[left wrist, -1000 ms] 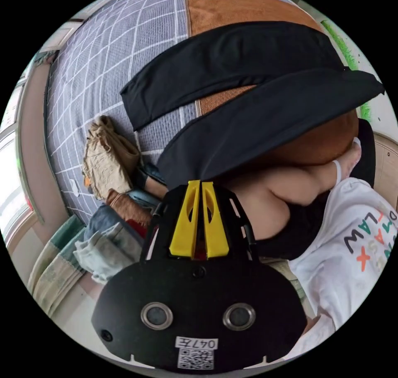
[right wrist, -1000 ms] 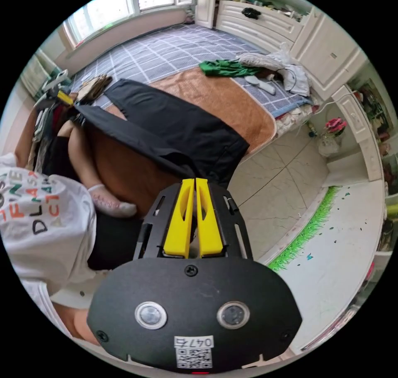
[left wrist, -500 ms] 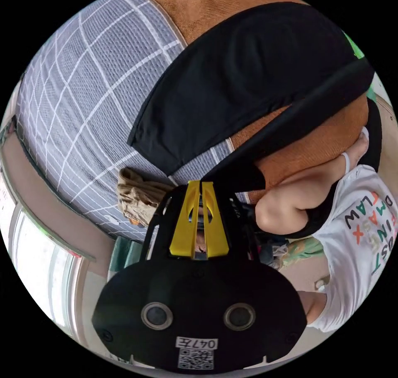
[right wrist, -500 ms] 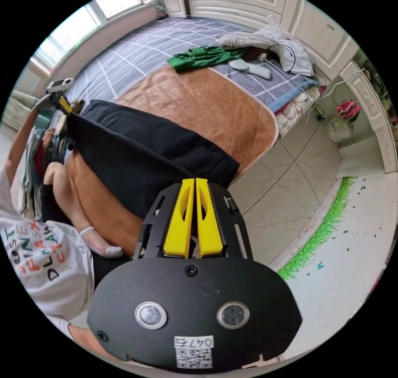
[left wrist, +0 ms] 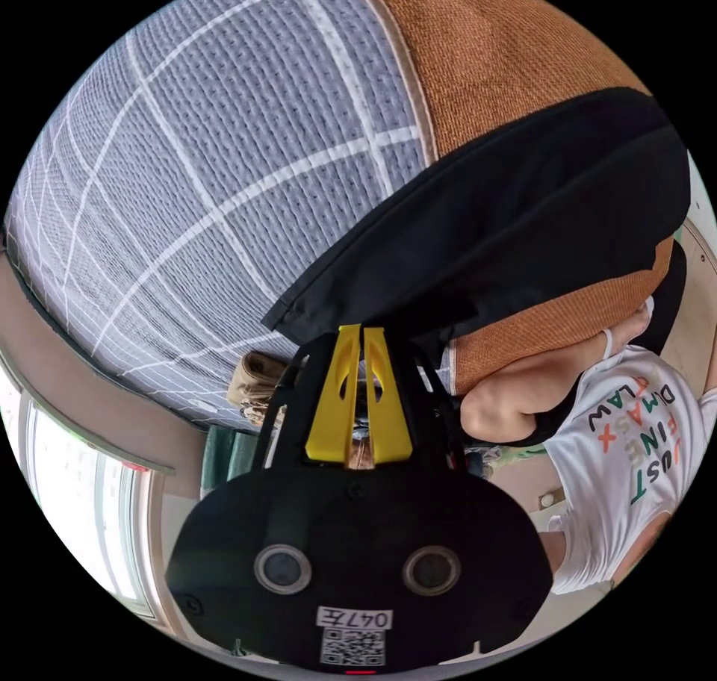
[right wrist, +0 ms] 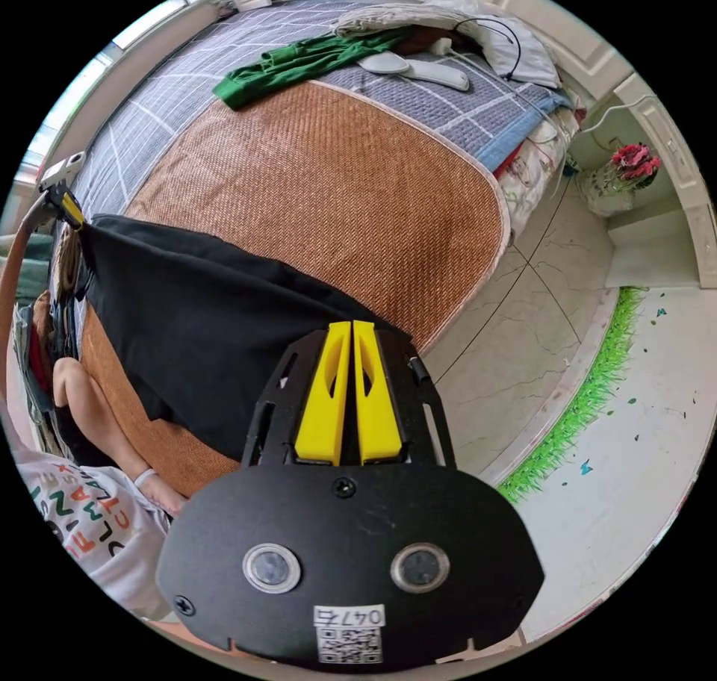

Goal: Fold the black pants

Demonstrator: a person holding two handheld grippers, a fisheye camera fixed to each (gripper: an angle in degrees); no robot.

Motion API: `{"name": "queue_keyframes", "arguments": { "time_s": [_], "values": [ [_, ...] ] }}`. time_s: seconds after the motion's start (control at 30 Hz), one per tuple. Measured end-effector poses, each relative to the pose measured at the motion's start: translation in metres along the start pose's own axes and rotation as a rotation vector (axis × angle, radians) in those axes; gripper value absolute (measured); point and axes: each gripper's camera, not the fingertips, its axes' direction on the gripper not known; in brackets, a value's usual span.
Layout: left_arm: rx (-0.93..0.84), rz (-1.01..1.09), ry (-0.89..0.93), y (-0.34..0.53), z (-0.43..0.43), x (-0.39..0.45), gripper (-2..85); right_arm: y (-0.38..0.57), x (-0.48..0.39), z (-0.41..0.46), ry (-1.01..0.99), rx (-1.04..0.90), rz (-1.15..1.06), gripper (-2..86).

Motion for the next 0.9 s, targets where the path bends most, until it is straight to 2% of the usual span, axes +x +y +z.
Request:
{"name": "queue_keyframes", "arguments": {
  "time_s": [0.33, 0.43, 0.47, 0.5, 0.53, 0.57, 0.67, 0.7, 0.77, 0.83, 0.9],
  "values": [
    [0.13, -0.08, -0.066, 0.006, 0.048, 0.015, 0.0, 0.036, -0.041, 0.021, -0.037, 0.06, 0.106, -0.7],
    [0.116, -0.129, -0.096, 0.004, 0.092, 0.021, 3.8, 0.048, -0.059, 0.037, -0.004, 0.051, 0.126, 1.3],
    [0.116, -0.178, -0.116, 0.008, 0.111, 0.021, 7.8, 0.057, -0.067, 0.035, 0.017, 0.067, 0.139, 2.8],
    [0.167, -0.229, -0.124, 0.022, 0.124, 0.02, 13.0, 0.063, -0.071, 0.031, 0.034, 0.085, 0.149, 3.7],
    [0.213, -0.258, -0.117, 0.033, 0.129, 0.019, 13.8, 0.077, -0.081, 0.017, 0.083, 0.136, 0.175, 5.8],
    [0.332, -0.335, -0.082, 0.062, 0.135, 0.016, 15.5, 0.095, -0.095, 0.0, 0.132, 0.196, 0.189, 8.1],
    [0.675, -0.507, 0.025, 0.165, 0.168, 0.031, 15.8, 0.153, -0.145, -0.04, 0.134, 0.402, 0.153, 6.9],
    [0.759, -0.499, 0.06, 0.197, 0.193, 0.048, 15.1, 0.164, -0.156, -0.044, 0.111, 0.427, 0.135, 6.4],
    [0.821, -0.462, 0.074, 0.227, 0.241, 0.078, 14.1, 0.201, -0.202, -0.041, 0.036, 0.434, 0.089, 4.9],
    [0.842, -0.407, 0.01, 0.239, 0.292, 0.111, 13.8, 0.225, -0.232, -0.031, -0.037, 0.409, 0.07, 4.2],
    [0.815, -0.362, -0.138, 0.244, 0.361, 0.153, 13.5, 0.249, -0.257, -0.021, -0.126, 0.394, 0.058, 3.5]
  ]
}}
